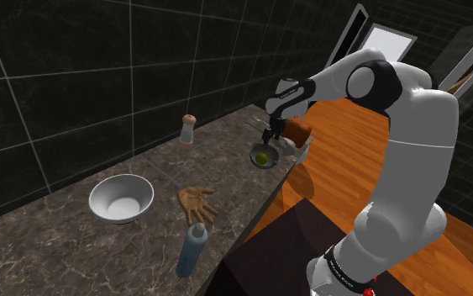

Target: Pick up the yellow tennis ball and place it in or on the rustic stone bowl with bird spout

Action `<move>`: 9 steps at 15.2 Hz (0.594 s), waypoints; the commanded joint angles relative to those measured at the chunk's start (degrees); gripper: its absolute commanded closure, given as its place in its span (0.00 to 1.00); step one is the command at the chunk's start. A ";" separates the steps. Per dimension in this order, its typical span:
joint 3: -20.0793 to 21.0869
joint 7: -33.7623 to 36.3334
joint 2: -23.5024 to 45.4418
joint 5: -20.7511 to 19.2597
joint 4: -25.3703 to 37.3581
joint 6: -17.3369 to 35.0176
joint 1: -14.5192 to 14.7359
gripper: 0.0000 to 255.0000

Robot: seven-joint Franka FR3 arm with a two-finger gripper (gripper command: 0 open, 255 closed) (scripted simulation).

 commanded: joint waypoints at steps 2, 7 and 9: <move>-0.02 0.01 -1.95 -0.07 0.69 -2.69 0.31 0.00; -0.02 0.01 -1.95 -0.07 0.69 -2.69 0.31 0.00; -0.02 0.01 -1.95 -0.07 0.69 -2.69 0.31 0.00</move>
